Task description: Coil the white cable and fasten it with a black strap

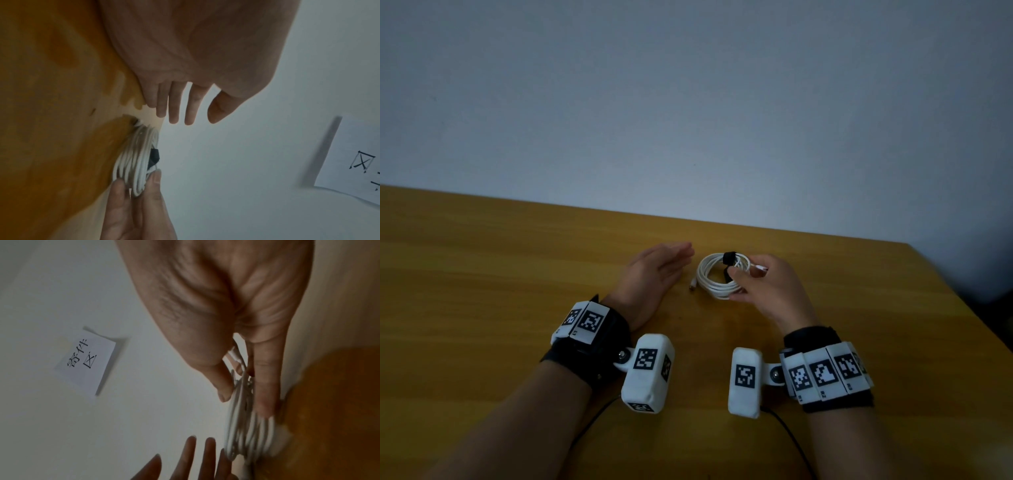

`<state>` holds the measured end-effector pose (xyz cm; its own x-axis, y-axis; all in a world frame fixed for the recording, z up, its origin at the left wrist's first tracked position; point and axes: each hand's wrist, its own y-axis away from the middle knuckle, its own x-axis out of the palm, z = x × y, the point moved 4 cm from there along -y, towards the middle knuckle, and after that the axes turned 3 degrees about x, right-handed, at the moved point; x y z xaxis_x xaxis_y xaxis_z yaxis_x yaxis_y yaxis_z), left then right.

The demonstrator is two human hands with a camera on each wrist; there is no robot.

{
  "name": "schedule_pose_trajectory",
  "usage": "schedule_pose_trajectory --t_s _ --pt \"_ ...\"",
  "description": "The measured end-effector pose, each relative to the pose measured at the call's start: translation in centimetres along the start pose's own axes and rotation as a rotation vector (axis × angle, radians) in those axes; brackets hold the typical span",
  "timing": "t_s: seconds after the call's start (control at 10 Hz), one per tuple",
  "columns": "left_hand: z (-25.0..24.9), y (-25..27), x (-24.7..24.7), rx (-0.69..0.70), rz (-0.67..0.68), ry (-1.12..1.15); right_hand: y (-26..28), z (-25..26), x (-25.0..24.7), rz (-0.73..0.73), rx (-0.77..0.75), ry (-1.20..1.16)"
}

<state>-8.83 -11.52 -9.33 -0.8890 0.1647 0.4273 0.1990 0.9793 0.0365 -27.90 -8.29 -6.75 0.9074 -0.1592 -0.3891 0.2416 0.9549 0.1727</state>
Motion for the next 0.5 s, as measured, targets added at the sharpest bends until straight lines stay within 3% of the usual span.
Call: schedule_pose_trajectory --t_s 0.2,0.4,0.5 --pt "-0.1 0.1 0.0 -0.002 -0.007 0.031 0.1 0.2 -0.9 -0.043 0.012 0.412" --pt "-0.2 0.1 0.2 -0.011 -0.003 0.077 0.0 0.5 -2.1 0.015 0.048 0.338" --pt "-0.1 0.2 0.0 -0.029 -0.031 0.087 0.0 1.0 -3.5 -0.09 0.026 0.243"
